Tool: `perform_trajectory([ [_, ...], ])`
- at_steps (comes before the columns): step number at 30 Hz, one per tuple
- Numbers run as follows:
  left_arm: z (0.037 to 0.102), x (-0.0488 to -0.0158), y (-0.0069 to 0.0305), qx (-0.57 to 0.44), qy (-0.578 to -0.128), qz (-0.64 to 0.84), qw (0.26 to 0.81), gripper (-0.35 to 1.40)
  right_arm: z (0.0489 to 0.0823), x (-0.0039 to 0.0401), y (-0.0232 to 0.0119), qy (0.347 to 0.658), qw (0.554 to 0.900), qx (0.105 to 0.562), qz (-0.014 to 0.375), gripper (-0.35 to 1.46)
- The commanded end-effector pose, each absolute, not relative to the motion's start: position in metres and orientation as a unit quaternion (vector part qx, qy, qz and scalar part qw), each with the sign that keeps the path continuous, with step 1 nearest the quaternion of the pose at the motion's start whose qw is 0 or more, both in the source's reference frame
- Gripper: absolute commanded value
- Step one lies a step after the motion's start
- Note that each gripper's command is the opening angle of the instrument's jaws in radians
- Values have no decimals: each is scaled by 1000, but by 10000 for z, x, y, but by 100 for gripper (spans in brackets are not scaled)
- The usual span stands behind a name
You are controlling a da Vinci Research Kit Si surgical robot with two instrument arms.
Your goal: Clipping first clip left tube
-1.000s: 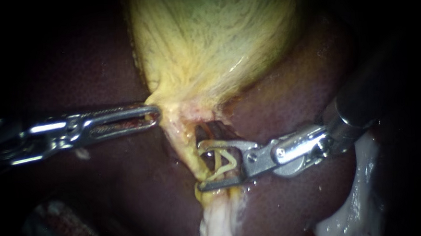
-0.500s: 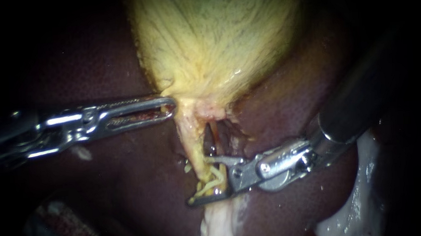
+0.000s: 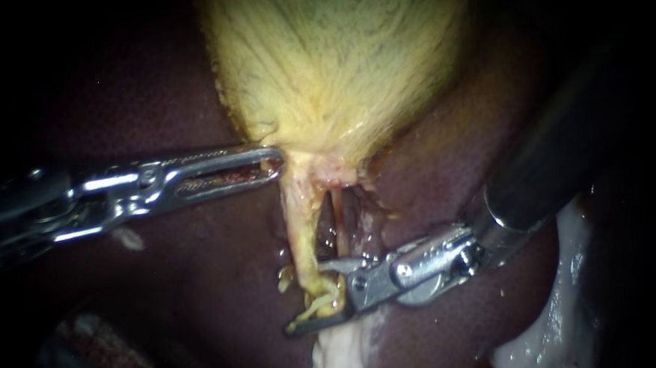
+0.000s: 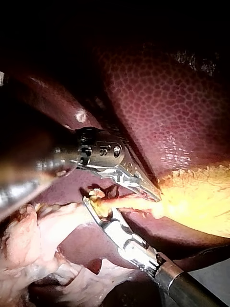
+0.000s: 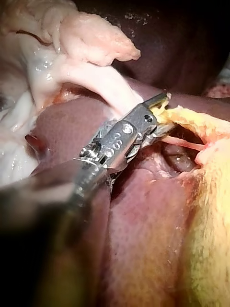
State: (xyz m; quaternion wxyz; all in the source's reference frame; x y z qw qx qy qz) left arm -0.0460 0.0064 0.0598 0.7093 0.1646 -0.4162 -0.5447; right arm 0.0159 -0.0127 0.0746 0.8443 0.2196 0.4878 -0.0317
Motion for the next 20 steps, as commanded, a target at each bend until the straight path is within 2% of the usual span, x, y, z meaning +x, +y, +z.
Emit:
perform_trajectory([
  [1, 598, -460, 64, 165, -416, -544, 709, -35, 746, 158, -125, 486, 845, 221, -32, -14],
  [3, 598, -460, 64, 165, -416, -544, 709, -35, 745, 156, -123, 485, 845, 222, -32, -35],
  [6, 598, -460, 64, 165, -416, -544, 709, -35, 742, 155, -122, 478, 846, 236, -7, -35],
  [20, 599, -461, 65, 166, -417, -544, 709, -35, 745, 157, -126, 473, 846, 245, 9, -35],
])
